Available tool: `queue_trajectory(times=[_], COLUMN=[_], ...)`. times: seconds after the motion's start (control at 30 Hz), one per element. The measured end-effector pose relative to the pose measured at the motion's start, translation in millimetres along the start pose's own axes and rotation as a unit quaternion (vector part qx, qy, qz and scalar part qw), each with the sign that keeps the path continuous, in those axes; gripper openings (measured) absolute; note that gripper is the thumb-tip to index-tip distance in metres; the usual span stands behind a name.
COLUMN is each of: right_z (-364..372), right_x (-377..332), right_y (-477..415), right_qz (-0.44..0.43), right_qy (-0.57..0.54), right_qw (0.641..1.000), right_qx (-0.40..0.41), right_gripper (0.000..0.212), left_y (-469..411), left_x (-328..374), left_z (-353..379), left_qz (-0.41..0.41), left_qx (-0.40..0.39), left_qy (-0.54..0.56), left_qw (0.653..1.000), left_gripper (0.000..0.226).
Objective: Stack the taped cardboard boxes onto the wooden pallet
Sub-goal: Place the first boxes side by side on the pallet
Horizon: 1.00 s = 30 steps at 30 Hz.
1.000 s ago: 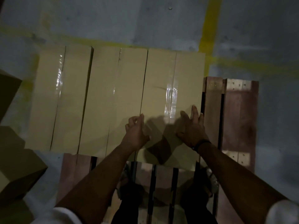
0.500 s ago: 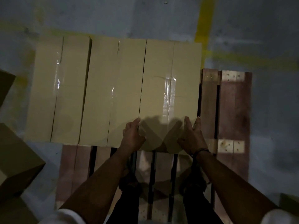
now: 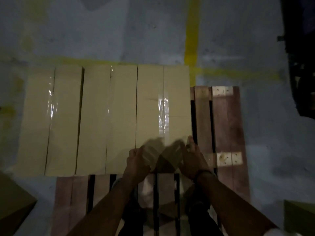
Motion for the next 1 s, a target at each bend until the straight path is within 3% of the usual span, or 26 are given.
queue_trajectory(times=[0.23, 0.4, 0.6, 0.83, 0.93, 1.0], right_z=[-89, -156, -184, -185, -169, -172], right_x=[-26, -51, -38, 29, 47, 55], right_y=[-11, -83, -178, -259, -285, -298], right_qz=[0.004, -0.005, -0.055, -0.054, -0.075, -0.071], right_qy=[-0.003, -0.032, -0.075, -0.071, -0.073, -0.103], right_qw=[1.0, 0.998, 0.993, 0.996, 0.991, 0.985], right_qx=[-0.001, 0.058, 0.079, -0.013, -0.081, -0.119], right_gripper=[0.083, 0.077, 0.073, 0.086, 0.105, 0.1], left_y=[1, -52, -139, -215, -242, -255], left_x=[72, 131, 187, 236, 232, 230], left_z=[-78, -119, -112, -91, -94, -94], left_qz=[0.027, 0.055, 0.015, -0.083, -0.129, -0.154], left_qx=[0.055, 0.092, 0.136, 0.156, 0.176, 0.175], left_qy=[0.029, 0.011, -0.008, -0.033, -0.069, -0.064], left_qw=[0.998, 0.994, 0.991, 0.984, 0.973, 0.97], left_gripper=[0.081, 0.075, 0.071, 0.081, 0.101, 0.109])
Point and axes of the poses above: each hand's wrist, its own y-axis away from the middle knuckle, its own z-axis out of the palm, x = y × z, the point moved 8 cm from there along -y, towards the middle knuckle, and after that the axes turned 9 degrees about x, right-handed, at the moved point
